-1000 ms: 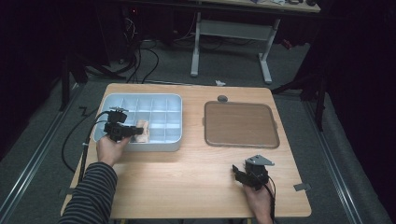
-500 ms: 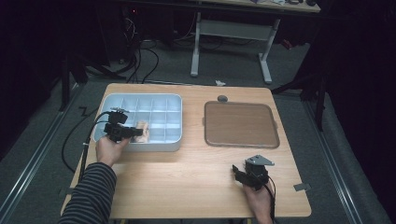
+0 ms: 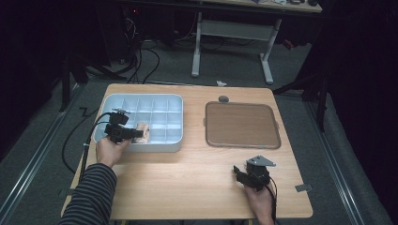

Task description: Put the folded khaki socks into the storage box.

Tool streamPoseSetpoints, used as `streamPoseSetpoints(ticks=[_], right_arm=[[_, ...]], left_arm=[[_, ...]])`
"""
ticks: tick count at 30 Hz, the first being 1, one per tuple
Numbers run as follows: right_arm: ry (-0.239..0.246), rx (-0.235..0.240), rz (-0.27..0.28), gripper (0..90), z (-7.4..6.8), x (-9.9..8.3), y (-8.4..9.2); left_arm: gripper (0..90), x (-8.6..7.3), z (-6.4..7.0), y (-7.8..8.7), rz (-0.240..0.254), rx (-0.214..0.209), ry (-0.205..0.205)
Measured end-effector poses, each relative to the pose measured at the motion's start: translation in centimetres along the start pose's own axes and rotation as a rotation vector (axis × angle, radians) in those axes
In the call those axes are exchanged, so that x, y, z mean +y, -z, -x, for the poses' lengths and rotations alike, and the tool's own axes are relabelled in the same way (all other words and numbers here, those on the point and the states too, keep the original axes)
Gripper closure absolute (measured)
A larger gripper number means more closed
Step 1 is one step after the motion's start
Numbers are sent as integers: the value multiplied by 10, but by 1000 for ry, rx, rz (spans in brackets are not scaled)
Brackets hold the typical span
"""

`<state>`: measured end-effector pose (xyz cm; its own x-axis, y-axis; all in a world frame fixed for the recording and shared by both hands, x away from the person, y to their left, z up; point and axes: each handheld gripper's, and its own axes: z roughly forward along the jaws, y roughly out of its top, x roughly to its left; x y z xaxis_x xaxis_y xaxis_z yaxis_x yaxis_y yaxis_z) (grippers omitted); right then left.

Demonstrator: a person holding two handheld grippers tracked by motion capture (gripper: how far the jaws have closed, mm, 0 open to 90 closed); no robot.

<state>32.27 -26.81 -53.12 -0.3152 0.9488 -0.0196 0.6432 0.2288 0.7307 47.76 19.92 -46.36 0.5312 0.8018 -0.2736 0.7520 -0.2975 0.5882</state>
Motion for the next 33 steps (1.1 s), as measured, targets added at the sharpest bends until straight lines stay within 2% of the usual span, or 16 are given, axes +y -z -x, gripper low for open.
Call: streamPoseSetpoints(ticks=[2,4,6,22,27,33], right_arm=[[-1,0,0,401,0,0,0],[0,1,0,399,0,0,0],[0,1,0,398,0,0,0],[0,1,-1,397,0,0,0],[-1,1,-1,397,0,0,0],[-1,2,-1,396,0,0,0]], left_arm=[[753,0,0,-1,-15,7,-2],[753,-2,1,-5,-51,33,-24],[754,-1,2,-6,-51,40,-33],[739,0,-2,-11,-75,26,7],[704,1,-1,-8,-70,30,22],[637,1,2,-3,-57,37,19]])
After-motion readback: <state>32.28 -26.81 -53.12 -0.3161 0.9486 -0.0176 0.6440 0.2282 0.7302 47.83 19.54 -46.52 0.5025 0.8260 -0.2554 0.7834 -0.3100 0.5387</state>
